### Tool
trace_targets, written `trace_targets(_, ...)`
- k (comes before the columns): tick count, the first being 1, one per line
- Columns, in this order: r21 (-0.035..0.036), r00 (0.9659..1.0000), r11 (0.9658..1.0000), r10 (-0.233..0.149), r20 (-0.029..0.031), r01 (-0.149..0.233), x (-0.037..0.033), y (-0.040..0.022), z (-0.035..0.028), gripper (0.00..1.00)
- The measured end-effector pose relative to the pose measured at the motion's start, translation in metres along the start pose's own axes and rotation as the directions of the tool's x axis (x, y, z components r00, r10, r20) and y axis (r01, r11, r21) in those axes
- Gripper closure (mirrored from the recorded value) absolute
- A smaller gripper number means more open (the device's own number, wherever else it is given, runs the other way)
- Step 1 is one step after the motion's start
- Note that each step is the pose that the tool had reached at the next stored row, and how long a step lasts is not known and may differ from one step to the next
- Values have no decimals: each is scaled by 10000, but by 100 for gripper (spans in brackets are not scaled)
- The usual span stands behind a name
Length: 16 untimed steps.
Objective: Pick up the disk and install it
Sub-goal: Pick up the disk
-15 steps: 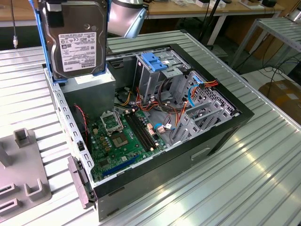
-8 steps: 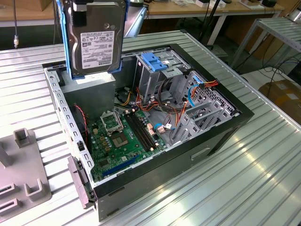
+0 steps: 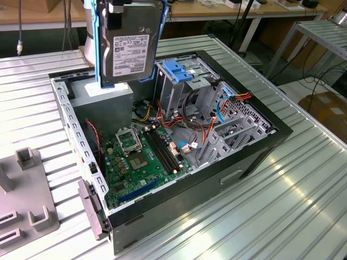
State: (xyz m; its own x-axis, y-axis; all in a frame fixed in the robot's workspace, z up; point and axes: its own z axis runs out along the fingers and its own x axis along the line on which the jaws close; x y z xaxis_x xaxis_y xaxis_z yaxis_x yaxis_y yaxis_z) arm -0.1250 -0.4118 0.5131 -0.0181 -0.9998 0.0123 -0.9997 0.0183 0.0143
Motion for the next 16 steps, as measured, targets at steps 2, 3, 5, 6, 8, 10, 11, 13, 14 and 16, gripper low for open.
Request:
trace_targets(2,0,10000,10000,0,-1,0,-1,-67,1,63)
trace_targets(3,0,10000,10000,-1,-1,1,-2,-138,4,63)
trace_targets(5,-1,10000,10000,0,-5,0,-5,-268,6,63)
trace_targets(6,0,10000,10000,0,-5,0,-6,-310,8,63)
trace_targets(8,0,10000,10000,-1,-7,1,-7,-392,9,63)
trace_targets(10,1,10000,10000,1,-8,-1,-9,-464,12,63)
trace_targets(11,1,10000,10000,0,-9,0,-9,-499,13,63)
trace_targets(13,0,10000,10000,0,-12,0,-11,-580,15,63)
trace_targets(14,1,10000,10000,1,-13,-1,-12,-637,17,63)
trace_targets(16,1,10000,10000,1,-17,-1,-14,-739,20,63)
